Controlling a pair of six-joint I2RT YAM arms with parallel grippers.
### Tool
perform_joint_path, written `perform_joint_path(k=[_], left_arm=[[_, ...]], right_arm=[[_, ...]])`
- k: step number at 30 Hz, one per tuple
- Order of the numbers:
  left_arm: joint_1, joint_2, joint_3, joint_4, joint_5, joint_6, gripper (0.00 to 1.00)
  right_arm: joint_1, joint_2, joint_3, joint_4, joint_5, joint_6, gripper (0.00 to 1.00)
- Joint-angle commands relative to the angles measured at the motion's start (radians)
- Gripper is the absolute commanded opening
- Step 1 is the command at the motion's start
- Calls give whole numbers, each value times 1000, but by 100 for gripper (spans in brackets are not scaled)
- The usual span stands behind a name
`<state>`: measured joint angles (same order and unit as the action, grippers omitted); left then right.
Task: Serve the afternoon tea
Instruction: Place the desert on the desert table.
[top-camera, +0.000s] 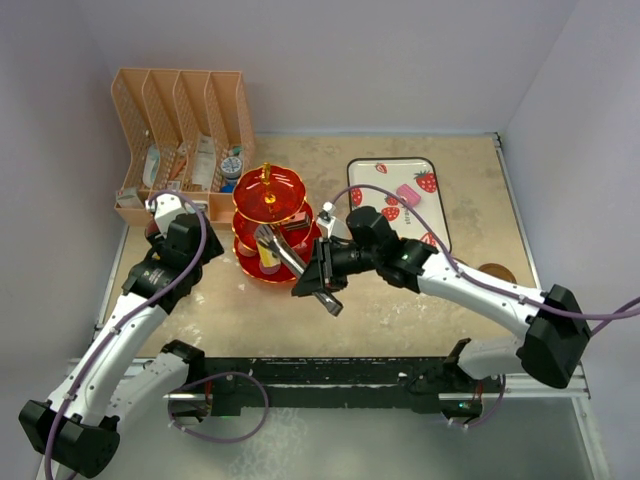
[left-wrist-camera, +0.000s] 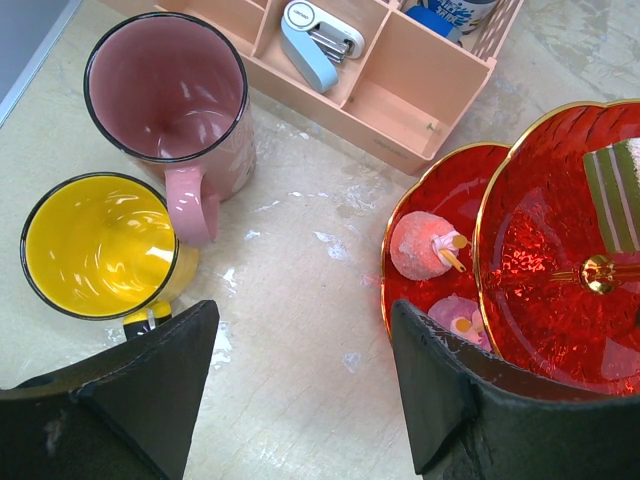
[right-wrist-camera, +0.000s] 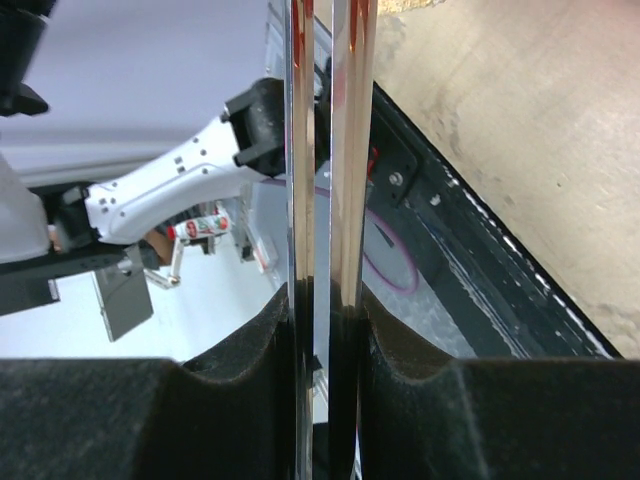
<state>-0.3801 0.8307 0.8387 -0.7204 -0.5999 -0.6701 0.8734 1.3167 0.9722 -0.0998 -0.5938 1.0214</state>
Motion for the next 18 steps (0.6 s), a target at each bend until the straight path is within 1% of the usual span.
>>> perform_joint_path(k=[1, 5, 11, 14, 16, 18], left_arm=[[-1, -10, 14, 18, -21, -11, 68], [0, -8, 14, 17, -17, -9, 68], [-1, -13, 13, 17, -17, -11, 68], [-2, -14, 12, 16, -16, -12, 68], [-2, -14, 13, 18, -14, -11, 68], [-2, -14, 11, 19, -11, -10, 68]], right_arm=[[3, 8, 2, 190, 0, 123, 18], [3, 36, -17, 295, 1, 208, 18], [4, 76, -1, 358, 54, 291, 18], [4, 75, -10, 350, 111, 317, 18], [4, 83, -18, 355, 117, 336, 19], [4, 102, -15, 393, 133, 355, 18]])
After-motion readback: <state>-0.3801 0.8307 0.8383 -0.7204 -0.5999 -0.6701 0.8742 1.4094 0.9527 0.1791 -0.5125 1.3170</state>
